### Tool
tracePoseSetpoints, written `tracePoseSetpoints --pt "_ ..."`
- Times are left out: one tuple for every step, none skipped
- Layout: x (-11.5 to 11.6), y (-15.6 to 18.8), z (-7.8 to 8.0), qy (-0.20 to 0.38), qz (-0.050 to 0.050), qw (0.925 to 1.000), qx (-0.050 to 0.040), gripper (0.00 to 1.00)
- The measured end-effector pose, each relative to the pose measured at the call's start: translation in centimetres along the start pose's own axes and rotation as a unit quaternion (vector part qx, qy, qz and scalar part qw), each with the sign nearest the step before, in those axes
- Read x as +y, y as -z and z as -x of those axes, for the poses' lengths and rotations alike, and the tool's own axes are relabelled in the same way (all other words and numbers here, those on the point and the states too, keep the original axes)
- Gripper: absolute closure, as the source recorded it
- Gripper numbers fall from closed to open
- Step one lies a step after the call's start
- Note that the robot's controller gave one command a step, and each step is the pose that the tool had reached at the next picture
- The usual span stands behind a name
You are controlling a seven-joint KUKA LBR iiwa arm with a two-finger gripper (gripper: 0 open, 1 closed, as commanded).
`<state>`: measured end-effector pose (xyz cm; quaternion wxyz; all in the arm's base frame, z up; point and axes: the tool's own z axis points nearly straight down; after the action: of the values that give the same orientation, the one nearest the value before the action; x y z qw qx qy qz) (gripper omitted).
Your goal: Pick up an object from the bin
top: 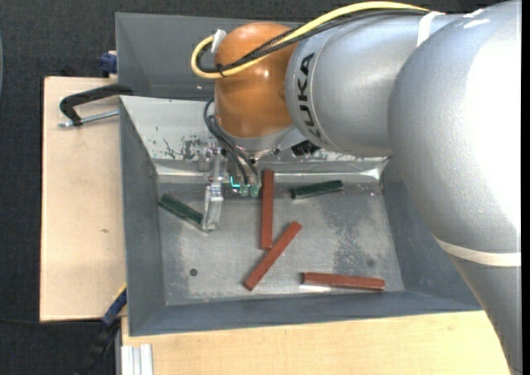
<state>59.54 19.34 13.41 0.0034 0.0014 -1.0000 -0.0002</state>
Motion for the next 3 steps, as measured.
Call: tracePoseSetpoints --pt "-0.1 0.5 0.2 -0.001 0.001 1.0 -0.0041 0.0" --pt "1.1 -2.4 0.6 -0.045 0.002 0.9989 -0.008 0.0" --pt "-1.2 -6.5 0.3 -0.06 0.0 0.9982 -0.0021 0.0"
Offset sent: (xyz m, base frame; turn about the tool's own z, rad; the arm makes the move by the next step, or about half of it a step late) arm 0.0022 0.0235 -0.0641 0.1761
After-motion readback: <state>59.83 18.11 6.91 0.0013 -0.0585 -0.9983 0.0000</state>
